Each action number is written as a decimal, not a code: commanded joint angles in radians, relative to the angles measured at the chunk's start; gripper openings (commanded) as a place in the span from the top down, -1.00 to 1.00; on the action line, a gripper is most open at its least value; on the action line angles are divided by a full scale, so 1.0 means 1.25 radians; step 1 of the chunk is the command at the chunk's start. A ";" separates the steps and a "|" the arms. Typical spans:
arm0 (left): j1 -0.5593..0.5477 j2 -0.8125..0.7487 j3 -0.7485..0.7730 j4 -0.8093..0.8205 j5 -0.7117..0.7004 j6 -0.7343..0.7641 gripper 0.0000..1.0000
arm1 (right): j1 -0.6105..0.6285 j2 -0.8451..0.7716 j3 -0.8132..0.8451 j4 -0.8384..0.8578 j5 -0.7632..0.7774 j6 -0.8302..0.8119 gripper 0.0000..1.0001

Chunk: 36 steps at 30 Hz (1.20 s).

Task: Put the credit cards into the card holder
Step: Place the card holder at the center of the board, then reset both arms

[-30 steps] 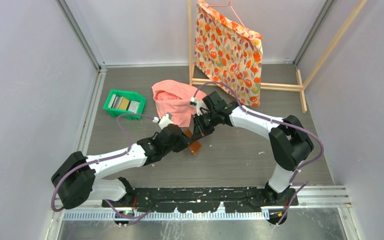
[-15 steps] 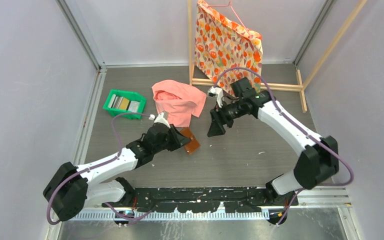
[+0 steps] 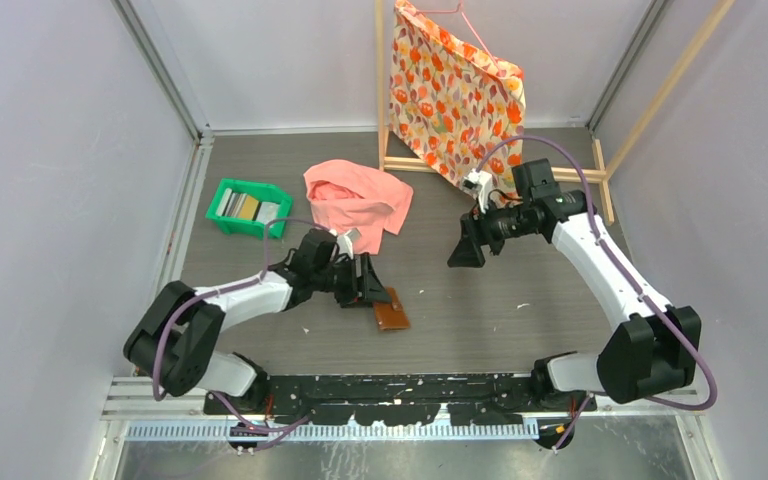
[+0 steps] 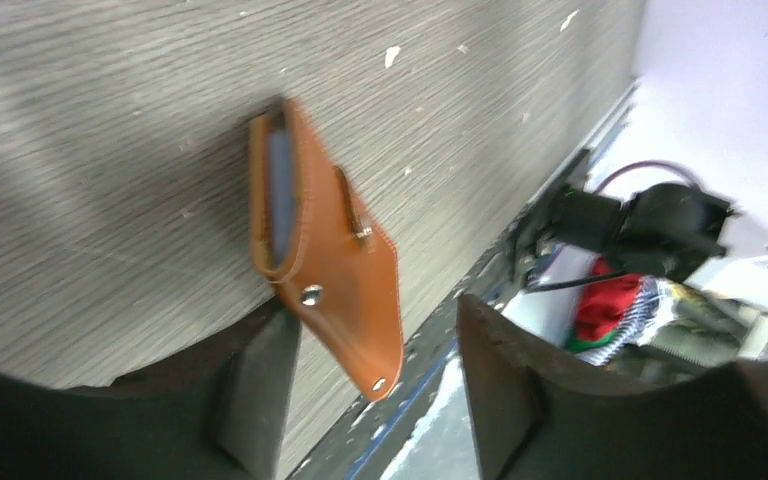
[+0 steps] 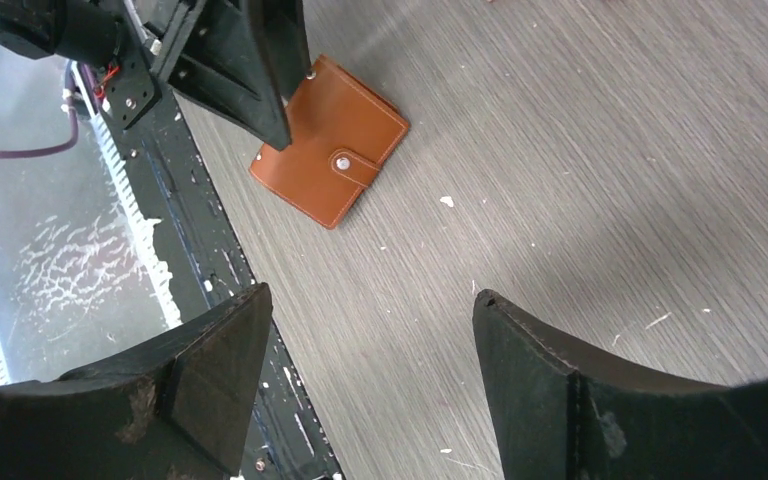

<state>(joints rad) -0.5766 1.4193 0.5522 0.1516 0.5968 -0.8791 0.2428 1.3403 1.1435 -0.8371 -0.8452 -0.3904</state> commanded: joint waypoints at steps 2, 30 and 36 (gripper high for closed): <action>0.004 -0.134 0.103 -0.335 -0.132 0.182 -0.45 | -0.034 -0.062 -0.003 0.010 -0.006 -0.005 -0.58; 0.019 -0.598 0.518 -0.667 -0.315 0.398 -1.00 | -0.183 -0.271 0.326 -0.130 0.255 0.318 -1.00; 0.019 -0.631 0.492 -0.678 -0.316 0.391 -1.00 | -0.210 -0.274 0.327 -0.132 0.209 0.317 -1.00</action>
